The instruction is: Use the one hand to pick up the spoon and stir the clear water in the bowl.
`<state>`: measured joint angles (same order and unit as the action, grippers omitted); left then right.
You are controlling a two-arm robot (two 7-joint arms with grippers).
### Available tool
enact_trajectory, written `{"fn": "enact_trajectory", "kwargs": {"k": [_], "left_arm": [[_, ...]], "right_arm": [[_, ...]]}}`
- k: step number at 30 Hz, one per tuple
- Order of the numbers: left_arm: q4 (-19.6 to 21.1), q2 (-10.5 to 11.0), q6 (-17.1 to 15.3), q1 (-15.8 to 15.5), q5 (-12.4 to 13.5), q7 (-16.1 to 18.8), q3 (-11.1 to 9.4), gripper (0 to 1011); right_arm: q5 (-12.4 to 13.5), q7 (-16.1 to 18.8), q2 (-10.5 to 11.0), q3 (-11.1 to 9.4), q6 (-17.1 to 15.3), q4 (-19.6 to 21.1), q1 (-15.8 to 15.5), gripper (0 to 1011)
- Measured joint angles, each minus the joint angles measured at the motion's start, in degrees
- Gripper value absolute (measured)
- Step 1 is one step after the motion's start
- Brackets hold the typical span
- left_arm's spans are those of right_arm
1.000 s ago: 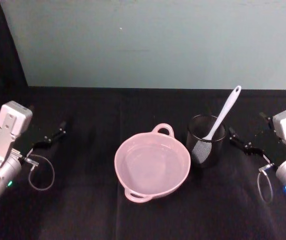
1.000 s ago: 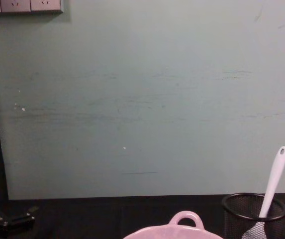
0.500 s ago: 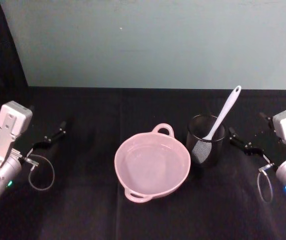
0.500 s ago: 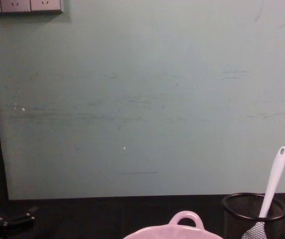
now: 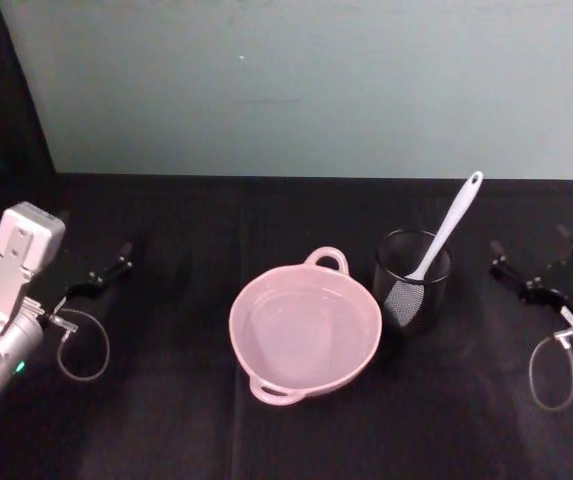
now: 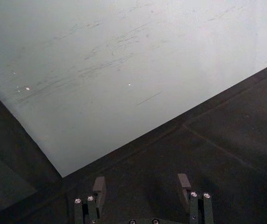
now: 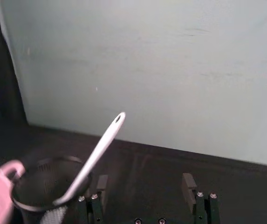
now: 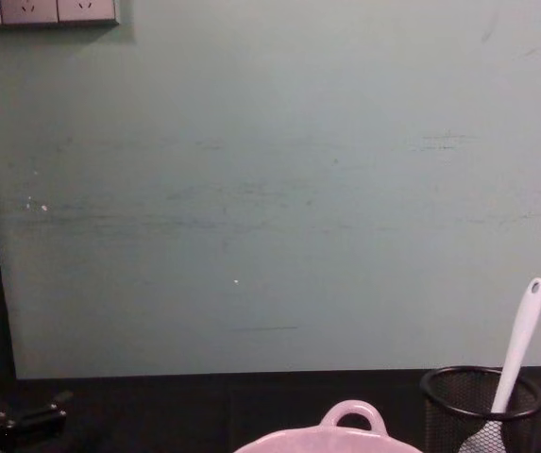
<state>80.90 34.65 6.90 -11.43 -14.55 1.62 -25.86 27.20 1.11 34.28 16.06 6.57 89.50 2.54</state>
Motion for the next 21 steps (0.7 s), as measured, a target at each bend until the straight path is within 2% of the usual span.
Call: {"fn": "enact_trajectory", "kwargs": {"k": [1, 2, 3, 4, 7, 8, 10, 13, 14, 17, 18, 21], "left_arm": [[0.0, 0.0, 0.0, 0.0, 0.0, 0.0, 0.0, 1005], [0.0, 0.0, 0.0, 0.0, 0.0, 0.0, 0.0, 1005], [0.0, 0.0, 0.0, 0.0, 0.0, 0.0, 0.0, 1005], [0.0, 0.0, 0.0, 0.0, 0.0, 0.0, 0.0, 1005], [0.0, 0.0, 0.0, 0.0, 0.0, 0.0, 0.0, 1005], [0.0, 0.0, 0.0, 0.0, 0.0, 0.0, 0.0, 1005], [0.0, 0.0, 0.0, 0.0, 0.0, 0.0, 0.0, 1005], [0.0, 0.0, 0.0, 0.0, 0.0, 0.0, 0.0, 1005], [0.0, 0.0, 0.0, 0.0, 0.0, 0.0, 0.0, 1005], [0.0, 0.0, 0.0, 0.0, 0.0, 0.0, 0.0, 1005], [0.0, 0.0, 0.0, 0.0, 0.0, 0.0, 0.0, 1005], [0.0, 0.0, 0.0, 0.0, 0.0, 0.0, 0.0, 1005]], "right_arm": [[1.65, 0.78, -0.22, -0.71, -0.1, 0.3, -0.34, 1003], [4.76, 2.26, -0.83, -2.03, -0.36, 0.62, -0.78, 1003], [6.55, 3.24, -1.25, -2.71, -0.49, 0.65, -0.91, 1003], [10.18, 5.5, -2.23, -4.01, -0.87, 0.51, -0.99, 1003], [15.24, 8.58, -3.81, -5.45, -1.93, -0.4, -0.59, 1002], [17.86, 10.2, -4.86, -6.22, -2.82, -1.23, -0.05, 1002], [19.84, 11.48, -5.7, -6.67, -3.77, -2.06, 0.53, 1003], [24.25, 14.41, -7.54, -7.45, -6.91, -4.3, 2.58, 1002], [24.25, 14.41, -7.54, -7.45, -6.91, -4.3, 2.58, 1003], [26.92, 16.32, -8.06, -7.07, -10.29, -6.8, 5.16, 1003], [26.92, 16.32, -8.06, -7.07, -10.29, -6.8, 5.16, 1002], [30.33, 19.45, -7.61, -5.84, -15.0, -10.41, 8.67, 1002]]}}
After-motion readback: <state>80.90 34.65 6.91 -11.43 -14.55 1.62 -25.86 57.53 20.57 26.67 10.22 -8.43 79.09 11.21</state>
